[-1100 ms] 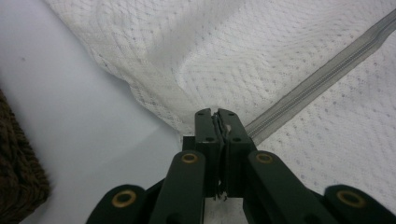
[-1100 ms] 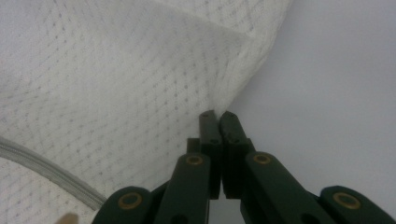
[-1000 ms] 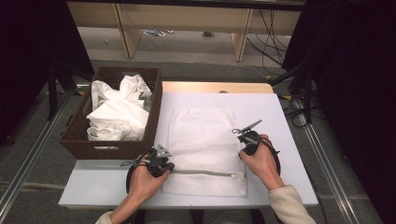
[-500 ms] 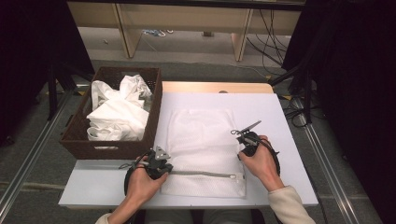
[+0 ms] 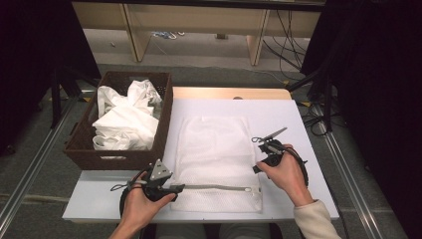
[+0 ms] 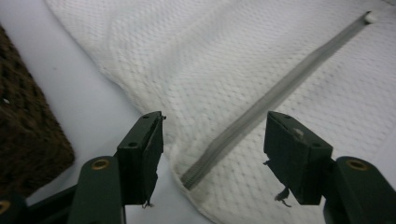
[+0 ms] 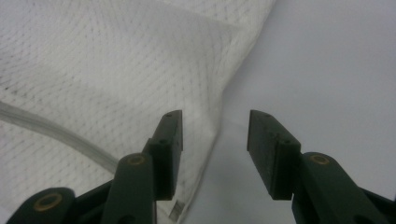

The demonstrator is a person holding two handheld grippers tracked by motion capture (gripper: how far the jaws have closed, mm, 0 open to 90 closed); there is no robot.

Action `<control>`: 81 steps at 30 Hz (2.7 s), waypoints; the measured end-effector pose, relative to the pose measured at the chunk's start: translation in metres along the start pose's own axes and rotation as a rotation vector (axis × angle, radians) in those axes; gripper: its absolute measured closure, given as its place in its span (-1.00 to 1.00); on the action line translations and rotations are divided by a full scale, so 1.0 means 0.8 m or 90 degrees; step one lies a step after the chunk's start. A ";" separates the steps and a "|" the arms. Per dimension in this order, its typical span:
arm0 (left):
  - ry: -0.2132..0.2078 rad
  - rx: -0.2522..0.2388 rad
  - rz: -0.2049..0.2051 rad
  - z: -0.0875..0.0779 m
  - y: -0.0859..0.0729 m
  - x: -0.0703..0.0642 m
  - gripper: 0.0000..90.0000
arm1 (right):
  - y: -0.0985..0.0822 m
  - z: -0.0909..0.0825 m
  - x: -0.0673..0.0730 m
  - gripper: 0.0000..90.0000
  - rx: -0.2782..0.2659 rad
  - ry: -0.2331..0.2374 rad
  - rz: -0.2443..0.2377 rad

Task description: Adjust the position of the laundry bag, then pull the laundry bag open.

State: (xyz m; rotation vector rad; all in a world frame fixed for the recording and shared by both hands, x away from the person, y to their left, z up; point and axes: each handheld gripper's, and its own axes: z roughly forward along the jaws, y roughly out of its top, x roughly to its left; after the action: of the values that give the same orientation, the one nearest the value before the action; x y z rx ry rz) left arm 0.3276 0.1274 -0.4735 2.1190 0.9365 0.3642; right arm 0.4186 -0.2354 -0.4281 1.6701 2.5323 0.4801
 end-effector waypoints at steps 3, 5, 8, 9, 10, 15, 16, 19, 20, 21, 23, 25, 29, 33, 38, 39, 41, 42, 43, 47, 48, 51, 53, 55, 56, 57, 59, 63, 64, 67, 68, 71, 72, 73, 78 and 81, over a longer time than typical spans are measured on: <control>-0.025 -0.022 -0.005 0.001 -0.010 -0.002 -0.22 | -0.001 -0.006 -0.004 0.24 0.010 0.013 0.003; -0.027 -0.024 0.001 0.000 -0.011 -0.002 -0.24 | 0.000 -0.010 -0.006 0.24 0.023 0.022 0.019; -0.028 -0.041 0.005 -0.002 -0.008 -0.003 -0.25 | 0.001 -0.012 -0.012 0.24 0.011 0.018 0.016; -0.024 -0.050 -0.001 -0.003 -0.007 -0.004 -0.26 | 0.001 -0.013 -0.014 0.24 0.001 0.017 0.000; -0.023 -0.053 0.000 -0.003 -0.006 -0.004 -0.28 | 0.001 -0.014 -0.012 0.24 0.003 0.016 0.013; -0.027 -0.050 0.003 0.001 -0.004 -0.008 -0.29 | -0.005 -0.016 -0.010 0.24 0.016 0.020 0.037; -0.027 -0.048 0.007 0.002 -0.003 -0.008 -0.29 | -0.006 -0.016 -0.008 0.24 0.017 0.021 0.045; -0.026 -0.056 0.016 0.003 0.002 -0.011 -0.30 | -0.010 -0.015 -0.014 0.24 0.002 0.017 0.012; -0.030 -0.051 0.015 0.003 0.004 -0.011 -0.30 | -0.011 -0.017 -0.014 0.25 0.004 0.019 0.026; -0.033 -0.063 0.006 0.005 0.004 -0.012 -0.30 | -0.012 -0.019 -0.012 0.25 0.002 0.020 0.037; -0.031 -0.049 0.028 0.006 0.004 -0.008 -0.31 | -0.014 -0.021 -0.017 0.27 -0.003 0.021 0.029; -0.029 -0.052 0.014 0.008 0.004 -0.009 -0.33 | -0.015 -0.022 -0.017 0.28 0.012 0.027 0.059; -0.026 -0.052 0.019 0.009 0.007 -0.009 -0.37 | -0.020 -0.020 -0.017 0.28 0.023 0.032 0.051; -0.018 -0.047 0.027 0.010 0.009 -0.010 -0.44 | -0.025 -0.022 -0.014 0.28 0.034 0.033 0.059; -0.019 -0.050 0.016 0.011 0.010 -0.012 -0.49 | -0.032 -0.027 -0.009 0.27 0.045 0.041 0.065; -0.020 -0.050 0.015 0.012 0.010 -0.012 -0.50 | -0.033 -0.026 -0.010 0.27 0.037 0.040 0.054; -0.022 -0.049 0.017 0.012 0.010 -0.013 -0.50 | -0.035 -0.030 -0.005 0.27 0.063 0.042 0.093; -0.022 -0.050 0.017 0.012 0.010 -0.013 -0.51 | -0.037 -0.027 -0.011 0.28 0.049 0.041 0.067; -0.025 -0.042 0.019 0.011 0.010 -0.012 -0.51 | -0.038 -0.026 -0.012 0.30 0.045 0.037 0.065; -0.020 -0.040 0.021 0.010 0.009 -0.013 -0.50 | -0.043 -0.027 -0.009 0.35 0.067 0.046 0.086; -0.023 -0.040 0.018 0.010 0.008 -0.013 -0.50 | -0.043 -0.027 -0.007 0.37 0.084 0.051 0.099; -0.025 -0.037 0.021 0.010 0.007 -0.014 -0.49 | -0.044 -0.023 -0.004 0.38 0.091 0.055 0.093; -0.014 -0.032 0.023 0.011 0.006 -0.014 -0.49 | -0.044 -0.020 -0.002 0.38 0.080 0.046 0.093; -0.022 -0.036 0.019 0.012 0.006 -0.014 -0.49 | -0.043 -0.020 0.001 0.38 0.092 0.050 0.092; -0.021 -0.036 0.017 0.012 0.006 -0.015 -0.49 | -0.043 -0.019 0.003 0.39 0.096 0.046 0.102; -0.022 -0.036 0.016 0.012 0.006 -0.015 -0.48 | -0.043 -0.019 0.004 0.39 0.102 0.053 0.104; -0.018 -0.034 0.022 0.012 0.006 -0.013 -0.48 | -0.042 -0.017 0.001 0.41 0.102 0.054 0.088; -0.016 -0.035 0.015 0.012 0.006 -0.011 -0.48 | -0.041 -0.017 0.001 0.43 0.103 0.056 0.098; -0.020 -0.038 0.011 0.012 0.006 -0.012 -0.48 | -0.041 -0.016 0.001 0.44 0.108 0.058 0.099; -0.026 -0.034 0.015 0.012 0.006 -0.012 -0.47 | -0.041 -0.012 0.002 0.46 0.113 0.061 0.098; -0.026 -0.033 0.017 0.012 0.006 -0.013 -0.47 | -0.041 -0.009 -0.002 0.46 0.101 0.059 0.055; -0.027 -0.033 0.016 0.013 0.005 -0.014 -0.47 | -0.041 -0.010 0.006 0.48 0.123 0.060 0.100; -0.025 -0.038 0.014 0.014 0.004 -0.014 -0.47 | -0.041 -0.009 0.006 0.48 0.121 0.062 0.097; -0.024 -0.038 0.013 0.013 0.004 -0.014 -0.47 | -0.040 -0.008 0.007 0.49 0.123 0.064 0.098; -0.021 -0.038 0.015 0.013 0.003 -0.013 -0.47 | -0.038 0.005 0.009 0.49 0.134 0.057 0.104; -0.021 -0.034 0.017 0.012 0.003 -0.013 -0.46 | -0.037 0.010 0.012 0.48 0.140 0.053 0.100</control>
State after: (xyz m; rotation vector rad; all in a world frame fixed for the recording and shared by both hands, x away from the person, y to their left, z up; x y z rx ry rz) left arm 0.3263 0.1137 -0.4773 2.0837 0.8713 0.3626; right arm 0.3905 -0.2360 -0.4435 1.9759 2.6060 0.2958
